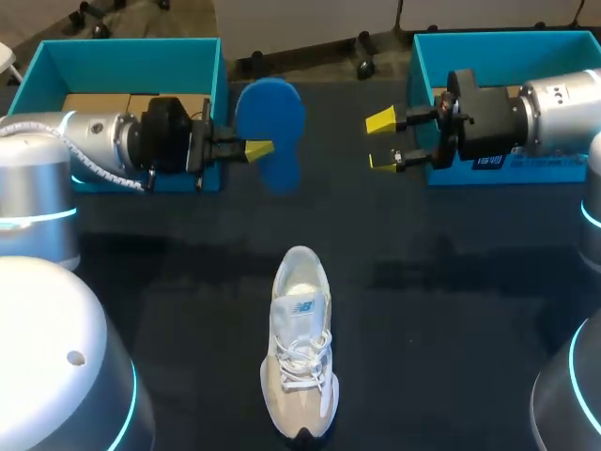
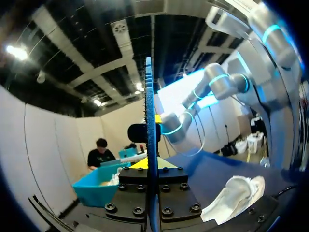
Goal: Take the shoe out of the shoebox, open the shoe tongue, remove and reinsert the insole, then place the shoe into the shoebox
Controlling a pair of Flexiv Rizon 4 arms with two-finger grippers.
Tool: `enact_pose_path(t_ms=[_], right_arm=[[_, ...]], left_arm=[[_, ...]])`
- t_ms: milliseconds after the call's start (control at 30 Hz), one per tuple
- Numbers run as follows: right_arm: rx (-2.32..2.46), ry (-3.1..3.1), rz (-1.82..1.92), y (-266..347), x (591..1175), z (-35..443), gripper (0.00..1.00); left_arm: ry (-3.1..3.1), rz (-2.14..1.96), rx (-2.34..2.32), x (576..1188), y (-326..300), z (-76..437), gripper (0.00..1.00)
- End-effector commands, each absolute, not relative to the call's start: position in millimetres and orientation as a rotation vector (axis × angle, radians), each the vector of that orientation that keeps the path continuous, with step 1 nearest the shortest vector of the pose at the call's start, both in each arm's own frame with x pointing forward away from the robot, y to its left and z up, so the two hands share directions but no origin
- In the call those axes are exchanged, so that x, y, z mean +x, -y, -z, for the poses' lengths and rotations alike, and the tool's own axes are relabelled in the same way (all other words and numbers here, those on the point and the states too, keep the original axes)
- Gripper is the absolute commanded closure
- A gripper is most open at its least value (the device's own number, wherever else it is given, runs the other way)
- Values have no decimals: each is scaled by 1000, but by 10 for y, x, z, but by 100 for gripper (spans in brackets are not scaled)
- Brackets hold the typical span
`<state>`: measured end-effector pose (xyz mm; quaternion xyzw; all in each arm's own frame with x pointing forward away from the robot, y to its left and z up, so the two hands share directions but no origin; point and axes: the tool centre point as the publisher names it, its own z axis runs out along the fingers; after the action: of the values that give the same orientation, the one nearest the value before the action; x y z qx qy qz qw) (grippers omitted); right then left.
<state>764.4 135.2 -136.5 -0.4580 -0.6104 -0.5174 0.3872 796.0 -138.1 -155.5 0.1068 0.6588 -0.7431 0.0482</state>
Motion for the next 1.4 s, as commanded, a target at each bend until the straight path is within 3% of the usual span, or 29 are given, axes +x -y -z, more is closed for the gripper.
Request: enact_pose_path(t_ms=[33,433,1400], right_arm=[[-1167,1555,1315,-1365,7649,1368,0],[-1167,1555,1315,-1365,7649,1368,0],[-1167,1555,1315,-1365,7649,1368,0]], left_arm=[[-2353,2492,-624,7911,1392,1472,100],[-2409,2674,-1376,7899,1307,1449,100],[-2173,2773,-2458,7892,1601,1732,100]])
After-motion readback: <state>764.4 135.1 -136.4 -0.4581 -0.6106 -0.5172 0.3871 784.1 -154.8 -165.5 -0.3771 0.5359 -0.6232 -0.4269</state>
